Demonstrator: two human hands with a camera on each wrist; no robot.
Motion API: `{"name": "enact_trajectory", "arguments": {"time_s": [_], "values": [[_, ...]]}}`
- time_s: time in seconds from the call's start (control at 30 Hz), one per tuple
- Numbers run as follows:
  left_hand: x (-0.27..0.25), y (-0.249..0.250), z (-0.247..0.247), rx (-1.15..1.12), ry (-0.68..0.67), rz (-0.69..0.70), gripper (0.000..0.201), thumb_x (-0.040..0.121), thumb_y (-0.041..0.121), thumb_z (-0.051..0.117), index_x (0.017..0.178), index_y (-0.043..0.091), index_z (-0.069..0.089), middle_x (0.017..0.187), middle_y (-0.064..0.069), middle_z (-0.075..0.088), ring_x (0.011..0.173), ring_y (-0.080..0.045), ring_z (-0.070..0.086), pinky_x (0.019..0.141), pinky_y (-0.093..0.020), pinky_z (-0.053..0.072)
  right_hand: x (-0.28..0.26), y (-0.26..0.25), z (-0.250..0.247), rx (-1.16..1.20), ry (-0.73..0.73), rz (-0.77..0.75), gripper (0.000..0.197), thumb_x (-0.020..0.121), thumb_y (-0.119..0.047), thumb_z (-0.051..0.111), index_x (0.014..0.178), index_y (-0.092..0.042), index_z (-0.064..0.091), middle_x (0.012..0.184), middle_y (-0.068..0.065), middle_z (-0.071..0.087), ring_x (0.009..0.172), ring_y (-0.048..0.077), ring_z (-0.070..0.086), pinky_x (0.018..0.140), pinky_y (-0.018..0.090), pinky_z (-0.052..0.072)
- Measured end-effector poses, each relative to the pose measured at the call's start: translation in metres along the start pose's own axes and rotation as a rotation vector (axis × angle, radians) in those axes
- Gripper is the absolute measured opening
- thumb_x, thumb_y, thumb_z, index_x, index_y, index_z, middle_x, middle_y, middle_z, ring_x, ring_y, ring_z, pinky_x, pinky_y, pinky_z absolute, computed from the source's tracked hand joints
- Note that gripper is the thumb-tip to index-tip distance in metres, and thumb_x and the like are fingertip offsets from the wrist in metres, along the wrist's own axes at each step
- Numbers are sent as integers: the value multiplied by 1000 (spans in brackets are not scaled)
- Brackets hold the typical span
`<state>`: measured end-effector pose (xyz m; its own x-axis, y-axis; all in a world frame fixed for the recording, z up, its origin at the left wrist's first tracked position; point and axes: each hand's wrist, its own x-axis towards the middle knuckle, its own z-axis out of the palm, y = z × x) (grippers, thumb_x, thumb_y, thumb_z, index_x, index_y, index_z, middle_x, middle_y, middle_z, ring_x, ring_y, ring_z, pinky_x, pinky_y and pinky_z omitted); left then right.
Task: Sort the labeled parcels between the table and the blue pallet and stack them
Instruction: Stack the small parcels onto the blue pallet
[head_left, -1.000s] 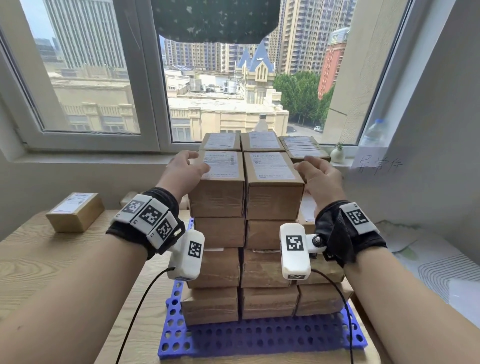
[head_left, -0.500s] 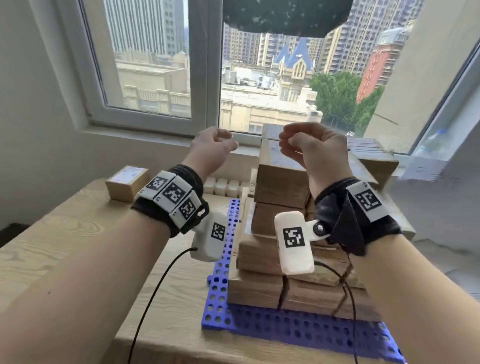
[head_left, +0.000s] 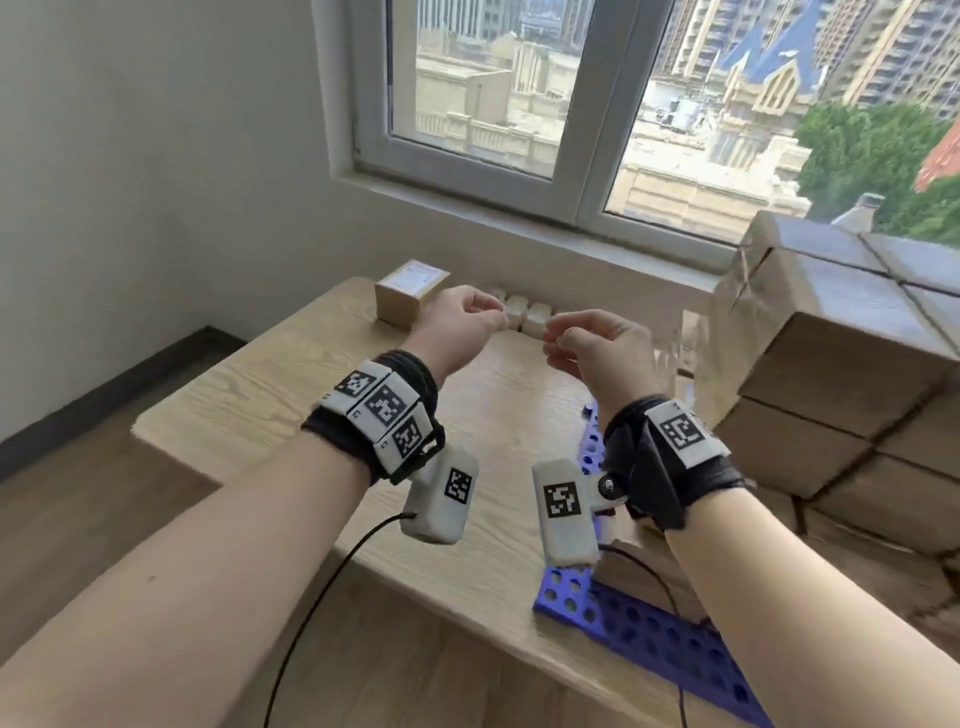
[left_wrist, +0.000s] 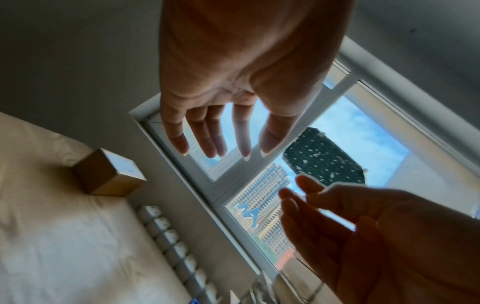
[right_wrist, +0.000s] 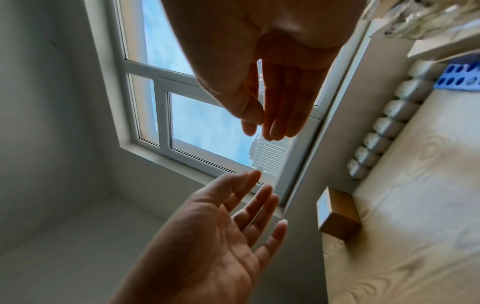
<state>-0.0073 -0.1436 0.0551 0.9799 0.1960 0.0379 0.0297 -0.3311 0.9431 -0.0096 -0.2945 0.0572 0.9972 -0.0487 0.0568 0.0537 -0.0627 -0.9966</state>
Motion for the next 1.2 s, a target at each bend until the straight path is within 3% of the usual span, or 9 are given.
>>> {"name": "enact_trajectory", "arguments": {"time_s": [0.1,0.27,0.37,0.53,0.6,0.77,0.93,1.07,1.2], "values": [[11,-19,-14,-5,35,-35,13,90,17,60,101,15,67,100,1,65,100,-15,57,84,-26,42,13,22,21,-14,-33,60,31,83,11,46,74,-8,69,74,7,67,69,17,63,78,34,57],[45,-45,-30,24,35,-99,16,90,15,59,104,12,67,104,-1,65,98,-13,56,70,-19,40,52,50,47,-15,-46,134,31,82,9,46,73,-9,69,74,7,68,69,16,62,74,30,56],[79,-55,-39,46,41,-121,14,90,15,59,101,13,68,100,-1,65,96,-14,57,68,-20,39,87,62,65,6,-46,164,30,83,8,46,74,-9,69,75,7,68,69,15,61,75,30,56],[145,-63,-48,101,30,-158,14,91,13,58,101,11,68,93,-2,62,71,-6,51,53,-13,41,145,78,90,46,-36,230,28,84,6,47,76,-9,69,78,7,69,72,16,63,76,30,57],[173,-69,-50,107,15,-172,14,91,12,57,101,11,67,93,-3,62,68,-5,50,50,-10,41,171,85,99,57,-12,255,28,84,5,47,75,-10,69,77,7,69,72,16,63,76,30,57],[222,-98,-56,101,-33,-236,11,91,14,59,98,14,67,93,0,62,75,-5,52,59,-17,39,213,95,119,34,34,318,28,83,5,47,74,-10,69,76,6,69,70,16,61,80,33,56],[274,-128,-68,96,-81,-296,11,90,17,59,96,18,68,104,1,64,99,-15,56,78,-27,42,252,107,143,-5,66,373,28,85,5,46,77,-9,69,79,7,68,75,17,61,82,33,56],[326,-148,-78,118,-142,-320,18,89,17,60,106,15,66,109,-2,63,103,-18,55,89,-29,41,284,118,167,-10,139,415,28,85,5,46,76,-10,69,79,6,68,75,17,61,81,33,56],[378,-171,-85,97,-132,-362,24,84,23,62,107,22,59,117,-6,60,107,-22,58,100,-37,43,321,131,193,-24,175,447,28,85,6,45,78,-9,69,79,7,68,74,17,60,81,32,55]]}}
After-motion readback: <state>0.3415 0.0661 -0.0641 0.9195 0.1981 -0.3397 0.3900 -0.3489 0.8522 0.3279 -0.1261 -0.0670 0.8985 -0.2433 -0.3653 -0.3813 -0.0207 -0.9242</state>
